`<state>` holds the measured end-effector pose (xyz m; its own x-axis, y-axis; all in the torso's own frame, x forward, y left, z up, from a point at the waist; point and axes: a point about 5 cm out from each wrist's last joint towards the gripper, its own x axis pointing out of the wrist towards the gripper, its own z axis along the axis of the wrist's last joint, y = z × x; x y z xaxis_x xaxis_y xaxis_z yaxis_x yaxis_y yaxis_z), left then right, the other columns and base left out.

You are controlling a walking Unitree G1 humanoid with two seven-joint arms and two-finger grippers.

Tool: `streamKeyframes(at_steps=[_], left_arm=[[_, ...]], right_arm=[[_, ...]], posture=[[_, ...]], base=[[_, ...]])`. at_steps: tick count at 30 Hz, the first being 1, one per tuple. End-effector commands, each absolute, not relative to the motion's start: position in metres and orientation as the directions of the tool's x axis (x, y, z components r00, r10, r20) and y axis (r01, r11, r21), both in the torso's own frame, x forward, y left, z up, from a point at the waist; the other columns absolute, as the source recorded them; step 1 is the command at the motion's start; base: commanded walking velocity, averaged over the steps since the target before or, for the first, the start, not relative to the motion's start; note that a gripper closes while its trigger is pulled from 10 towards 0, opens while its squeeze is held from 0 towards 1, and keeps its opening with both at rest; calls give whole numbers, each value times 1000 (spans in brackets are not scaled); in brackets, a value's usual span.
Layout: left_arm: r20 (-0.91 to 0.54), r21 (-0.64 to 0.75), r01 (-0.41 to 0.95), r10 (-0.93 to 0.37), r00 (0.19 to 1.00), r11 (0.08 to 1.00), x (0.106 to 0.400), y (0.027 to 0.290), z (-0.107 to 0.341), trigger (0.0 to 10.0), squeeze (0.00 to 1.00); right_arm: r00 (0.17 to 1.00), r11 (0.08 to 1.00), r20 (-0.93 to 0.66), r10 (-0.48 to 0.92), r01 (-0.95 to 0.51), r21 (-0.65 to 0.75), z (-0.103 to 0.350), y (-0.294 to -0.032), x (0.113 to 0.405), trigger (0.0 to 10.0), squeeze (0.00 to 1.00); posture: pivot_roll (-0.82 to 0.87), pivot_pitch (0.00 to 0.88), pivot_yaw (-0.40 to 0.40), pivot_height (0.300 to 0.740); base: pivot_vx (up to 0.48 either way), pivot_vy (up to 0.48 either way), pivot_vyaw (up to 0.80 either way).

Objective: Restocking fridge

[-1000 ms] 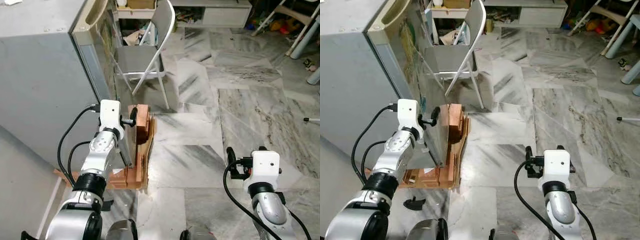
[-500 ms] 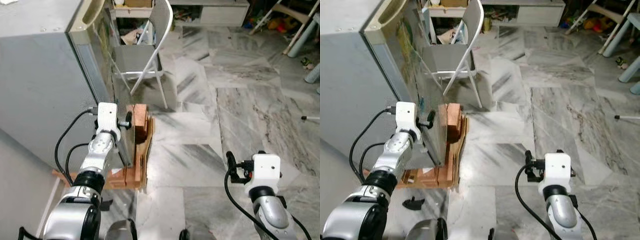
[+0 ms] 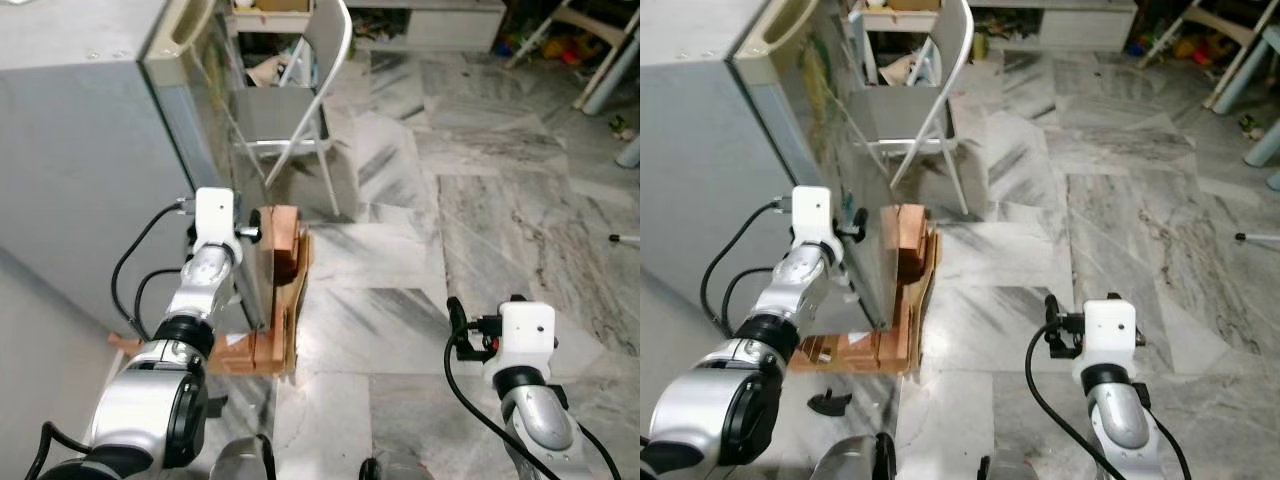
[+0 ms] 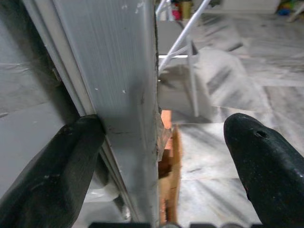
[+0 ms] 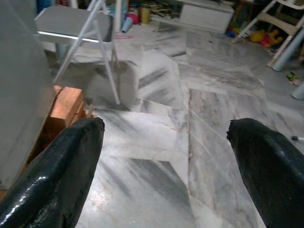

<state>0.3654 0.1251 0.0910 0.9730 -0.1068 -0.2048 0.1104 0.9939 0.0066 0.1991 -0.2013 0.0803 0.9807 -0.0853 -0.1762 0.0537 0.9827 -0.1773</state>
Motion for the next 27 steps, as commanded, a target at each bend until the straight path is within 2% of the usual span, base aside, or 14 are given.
streamKeyframes(at_steps=[1, 2, 4, 5, 9, 11, 14, 15, 16, 17, 20, 21, 22, 27], left_arm=[[-77, 24, 331, -329, 941, 943, 370, 76, 121, 10000, 0], [-50, 10, 463, -462, 885, 886, 362, 44, 126, 10000, 0], [-20, 37, 574, -573, 819, 818, 350, 16, 131, 10000, 0], [29, 28, 692, -693, 721, 721, 333, -16, 140, 10000, 0], [129, -38, 815, -806, 578, 579, 303, -65, 164, 10000, 0], [159, -54, 846, -832, 532, 531, 296, -77, 172, 10000, 0], [160, -32, 831, -818, 552, 555, 301, -71, 168, 10000, 0], [130, -49, 789, -779, 613, 612, 311, -54, 160, 10000, 0], [130, -49, 789, -779, 613, 612, 311, -54, 160, 10000, 0], [119, -51, 760, -751, 649, 648, 314, -35, 155, 10000, 0], [94, -29, 718, -713, 695, 695, 316, -8, 145, 10000, 0], [60, -19, 668, -666, 743, 744, 318, 14, 135, 10000, 0], [60, -19, 668, -666, 743, 744, 318, 14, 135, 10000, 0], [25, 31, 601, -602, 798, 799, 308, 56, 117, 10000, 0]], right_arm=[[959, 969, -260, -112, 47, -243, 67, -208, 196, 10000, 0], [923, 953, -352, -152, 43, -299, 52, -217, 191, 10000, 0], [890, 950, -419, -178, 45, -307, 40, -223, 185, 10000, 0], [868, 956, -457, -197, 66, -286, 32, -227, 181, 10000, 0], [860, 966, -481, -169, 46, -256, 27, -224, 183, 10000, 0], [865, 966, -479, -149, 25, -256, 26, -220, 186, 10000, 0], [870, 966, -474, -135, 9, -259, 26, -216, 190, 10000, 0], [870, 968, -473, -141, 21, -250, 25, -216, 191, 10000, 0], [870, 968, -473, -141, 21, -250, 25, -216, 191, 10000, 0], [870, 970, -470, -147, 34, -239, 24, -216, 192, 10000, 0], [879, 971, -454, -147, 40, -237, 25, -216, 195, 10000, 0], [891, 969, -426, -156, 53, -243, 29, -216, 197, 10000, 0], [891, 969, -426, -156, 53, -243, 29, -216, 197, 10000, 0], [936, 965, -321, -147, 64, -253, 46, -211, 209, 10000, 0]], posture=[[-101, 73, 26, 740], [-93, 69, 23, 740], [-92, 68, 24, 740], [-83, 63, 23, 740], [-76, 46, 27, 740], [-76, 42, 29, 740], [-72, 38, 36, 740], [-71, 38, 38, 740], [-71, 38, 38, 740], [-63, 36, 45, 740], [-49, 35, 53, 740], [-41, 36, 57, 740], [-41, 36, 57, 740], [-26, 38, 64, 740]], base=[[0, 0, 0], [0, 0, 0], [0, 0, 0], [0, 0, 0], [0, 0, 0], [0, 0, 0], [0, 0, 0], [0, 0, 0], [0, 0, 0], [0, 0, 0], [0, 0, 0], [0, 0, 0], [0, 0, 0], [235, 0, 0]])
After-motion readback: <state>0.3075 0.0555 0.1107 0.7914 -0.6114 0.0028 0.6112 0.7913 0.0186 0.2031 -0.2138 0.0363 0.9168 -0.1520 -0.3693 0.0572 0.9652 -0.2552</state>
